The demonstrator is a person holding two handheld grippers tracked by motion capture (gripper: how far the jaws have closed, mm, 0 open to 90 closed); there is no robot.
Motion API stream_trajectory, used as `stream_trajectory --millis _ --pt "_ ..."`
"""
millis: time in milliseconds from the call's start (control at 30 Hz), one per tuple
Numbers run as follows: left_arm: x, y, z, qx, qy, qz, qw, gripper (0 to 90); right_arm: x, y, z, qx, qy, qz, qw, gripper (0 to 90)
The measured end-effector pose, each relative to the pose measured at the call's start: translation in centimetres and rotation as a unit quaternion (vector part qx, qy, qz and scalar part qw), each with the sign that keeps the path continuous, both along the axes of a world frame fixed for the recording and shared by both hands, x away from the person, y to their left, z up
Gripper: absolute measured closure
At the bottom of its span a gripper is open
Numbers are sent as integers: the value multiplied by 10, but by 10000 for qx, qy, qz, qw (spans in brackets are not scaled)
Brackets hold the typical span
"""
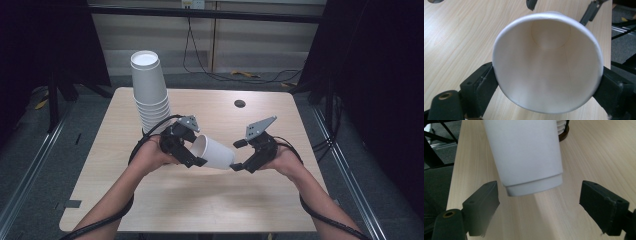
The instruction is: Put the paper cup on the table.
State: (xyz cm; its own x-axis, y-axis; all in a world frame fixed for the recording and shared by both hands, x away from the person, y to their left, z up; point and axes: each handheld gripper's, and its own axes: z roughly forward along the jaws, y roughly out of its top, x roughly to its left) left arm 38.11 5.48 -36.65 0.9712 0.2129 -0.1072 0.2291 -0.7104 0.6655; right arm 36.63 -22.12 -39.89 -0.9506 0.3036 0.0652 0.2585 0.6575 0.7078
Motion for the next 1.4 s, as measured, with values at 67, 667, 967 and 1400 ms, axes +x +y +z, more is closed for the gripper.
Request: stream_trajectory --millis 67,667,967,1400 --pt "-1 0 0 83 -9 33 10000 136 1 -1 0 -11 19 -4 10000 155" --pt "-1 -10 -9 924 -46 -114 9956 130 2 -15 -8 -236 69 -250 9994 148" --pt "-4 -16 -15 1304 -40 -191 9913 127 -2 -22 -14 -328 67 -350 9988 151" --pt "-6 -20 -18 1783 -109 -354 9833 123 -3 -30 -24 -410 41 -579 9975 155"
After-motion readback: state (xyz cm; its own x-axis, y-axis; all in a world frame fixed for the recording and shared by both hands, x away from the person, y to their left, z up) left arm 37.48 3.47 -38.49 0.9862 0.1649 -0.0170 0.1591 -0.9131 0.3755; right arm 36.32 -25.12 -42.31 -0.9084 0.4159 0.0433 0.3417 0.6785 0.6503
